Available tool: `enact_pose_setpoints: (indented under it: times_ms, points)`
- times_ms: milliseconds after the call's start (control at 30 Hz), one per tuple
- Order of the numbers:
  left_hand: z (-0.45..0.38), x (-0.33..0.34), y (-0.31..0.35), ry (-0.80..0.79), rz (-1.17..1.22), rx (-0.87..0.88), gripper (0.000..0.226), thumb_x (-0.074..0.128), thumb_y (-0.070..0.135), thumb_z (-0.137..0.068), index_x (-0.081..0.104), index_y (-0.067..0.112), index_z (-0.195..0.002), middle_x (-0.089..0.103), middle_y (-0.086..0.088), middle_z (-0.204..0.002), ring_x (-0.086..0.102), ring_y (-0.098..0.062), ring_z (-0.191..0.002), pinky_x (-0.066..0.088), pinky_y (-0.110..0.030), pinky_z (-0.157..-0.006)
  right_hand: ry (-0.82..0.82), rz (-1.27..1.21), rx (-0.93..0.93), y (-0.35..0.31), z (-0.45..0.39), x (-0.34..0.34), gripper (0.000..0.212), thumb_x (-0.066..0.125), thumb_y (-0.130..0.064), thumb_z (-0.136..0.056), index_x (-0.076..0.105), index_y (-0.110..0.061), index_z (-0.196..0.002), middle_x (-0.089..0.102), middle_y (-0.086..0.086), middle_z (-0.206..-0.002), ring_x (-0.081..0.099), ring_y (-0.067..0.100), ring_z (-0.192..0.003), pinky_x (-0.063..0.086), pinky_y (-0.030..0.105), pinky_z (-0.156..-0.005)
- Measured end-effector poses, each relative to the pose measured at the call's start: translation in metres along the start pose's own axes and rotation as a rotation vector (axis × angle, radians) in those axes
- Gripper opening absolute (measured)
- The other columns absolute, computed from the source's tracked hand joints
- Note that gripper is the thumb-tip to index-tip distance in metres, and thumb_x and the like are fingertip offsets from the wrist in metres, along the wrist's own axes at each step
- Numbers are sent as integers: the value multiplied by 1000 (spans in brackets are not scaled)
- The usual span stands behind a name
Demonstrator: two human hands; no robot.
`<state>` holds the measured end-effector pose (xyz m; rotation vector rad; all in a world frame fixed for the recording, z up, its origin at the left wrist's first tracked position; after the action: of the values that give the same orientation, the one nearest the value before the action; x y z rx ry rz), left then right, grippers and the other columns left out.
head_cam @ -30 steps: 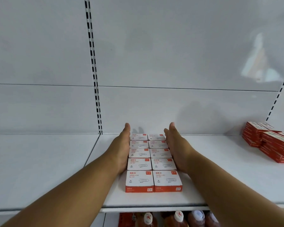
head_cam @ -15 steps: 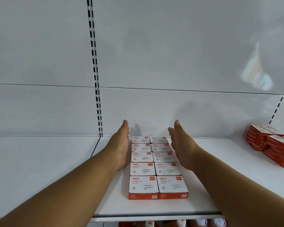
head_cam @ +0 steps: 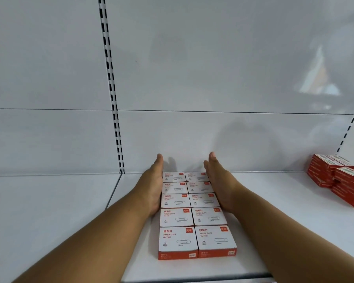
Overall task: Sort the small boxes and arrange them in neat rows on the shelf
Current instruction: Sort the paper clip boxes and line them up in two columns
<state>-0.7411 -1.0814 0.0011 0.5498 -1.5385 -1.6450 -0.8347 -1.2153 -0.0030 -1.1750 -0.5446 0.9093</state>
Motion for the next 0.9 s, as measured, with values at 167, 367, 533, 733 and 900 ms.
enact_pose_setpoints:
  times_ms: [167, 367, 533, 733, 900]
  points:
    - [-12, -5, -7, -35, -40, -23, 56, 35, 53, -101, 39, 20, -146, 65, 17, -49, 67, -2, -50, 52, -20, -47, 17, 32, -5, 2, -1, -2, 76, 21, -76, -89, 46, -21, -136, 51, -25, -93, 61, 4, -81, 50, 24, -60]
    - [-21, -7, -12, -30, 42, -79, 31, 39, 58, -98, 50, 31, -109, 73, 9, -62, 75, -21, -77, 57, -38, -75, 22, 11, -9, 4, -4, -3, 63, 23, -76, -89, 52, -24, -110, 66, -17, -53, 72, 25, -92, 57, 39, -89]
    - [-19, -6, -11, -33, -21, -31, 39, 40, 57, -99, 55, 23, -109, 76, 2, -74, 75, -23, -75, 58, -36, -70, 15, -10, -30, 5, -7, -3, 56, 25, -75, -89, 58, -32, -101, 67, -14, -63, 73, 27, -93, 57, 42, -91]
    - [-15, -5, -8, -33, -82, -34, 41, 41, 57, -98, 58, 22, -113, 75, -16, -100, 74, -35, -88, 59, -48, -84, -15, 49, -76, 2, -4, 0, 51, 29, -72, -92, 58, -31, -101, 76, 8, -96, 74, 30, -90, 59, 43, -85]
    - [0, -10, -1, -16, -457, 136, 35, 39, 49, -101, 53, 26, -124, 61, -8, -133, 63, -28, -115, 46, -47, -105, 102, 360, -239, 1, 13, -1, 43, 37, -61, -96, 54, -36, -127, 60, 1, -133, 57, 25, -125, 44, 45, -106]
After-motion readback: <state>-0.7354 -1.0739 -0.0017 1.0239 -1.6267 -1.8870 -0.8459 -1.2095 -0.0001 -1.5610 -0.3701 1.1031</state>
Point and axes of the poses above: each hand's wrist, its own z-axis away from the middle knuckle, its own x-axis out of the palm, y = z × x, the point moved 1 cm from there along -z, towards the middle knuckle
